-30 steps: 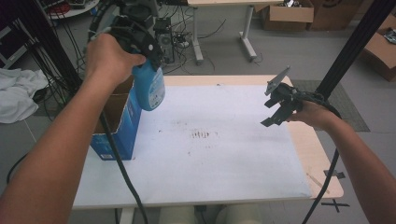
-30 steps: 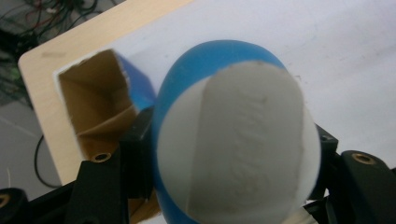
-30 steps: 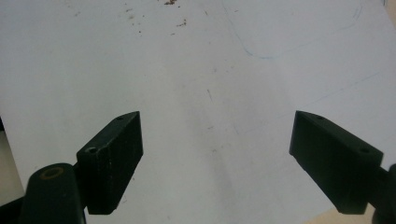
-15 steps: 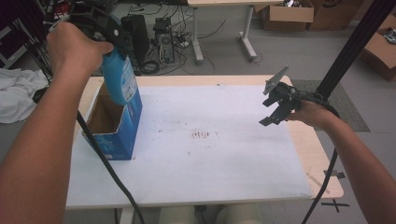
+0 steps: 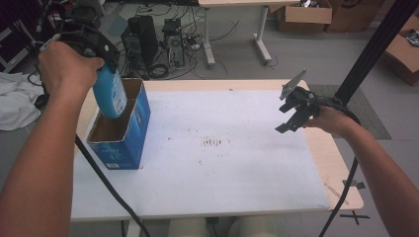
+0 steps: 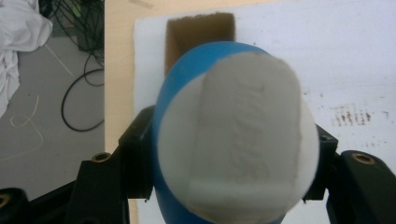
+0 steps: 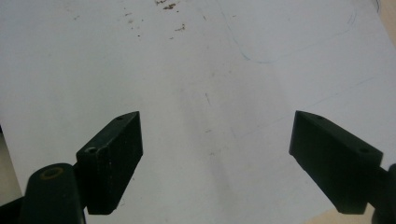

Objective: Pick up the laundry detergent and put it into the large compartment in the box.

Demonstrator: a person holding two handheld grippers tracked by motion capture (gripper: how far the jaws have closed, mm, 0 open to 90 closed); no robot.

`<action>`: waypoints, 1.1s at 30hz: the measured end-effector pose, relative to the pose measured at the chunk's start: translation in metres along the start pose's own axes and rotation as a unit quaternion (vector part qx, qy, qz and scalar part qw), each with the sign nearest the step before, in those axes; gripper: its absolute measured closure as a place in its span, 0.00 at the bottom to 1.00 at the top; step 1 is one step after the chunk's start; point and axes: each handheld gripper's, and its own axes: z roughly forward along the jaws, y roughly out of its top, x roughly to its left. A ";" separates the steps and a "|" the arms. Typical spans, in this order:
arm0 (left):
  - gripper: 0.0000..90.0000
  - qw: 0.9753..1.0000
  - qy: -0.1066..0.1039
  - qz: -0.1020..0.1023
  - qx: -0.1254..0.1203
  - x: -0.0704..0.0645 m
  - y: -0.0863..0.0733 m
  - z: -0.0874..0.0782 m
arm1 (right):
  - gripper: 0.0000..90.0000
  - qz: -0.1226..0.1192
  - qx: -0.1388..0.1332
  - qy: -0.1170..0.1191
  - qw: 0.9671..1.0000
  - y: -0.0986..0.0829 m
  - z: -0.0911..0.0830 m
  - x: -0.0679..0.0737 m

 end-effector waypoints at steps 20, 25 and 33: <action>0.42 0.999 -0.012 -0.008 0.029 0.017 -0.033 0.097 | 0.19 0.006 0.008 0.001 1.000 0.001 0.005 -0.002; 0.42 0.999 -0.013 -0.005 0.040 0.017 -0.043 0.124 | 0.19 0.009 0.014 0.001 1.000 0.001 0.007 -0.001; 0.42 0.999 -0.005 -0.004 0.049 0.013 -0.052 0.150 | 0.19 0.010 0.016 0.001 1.000 0.000 0.009 -0.002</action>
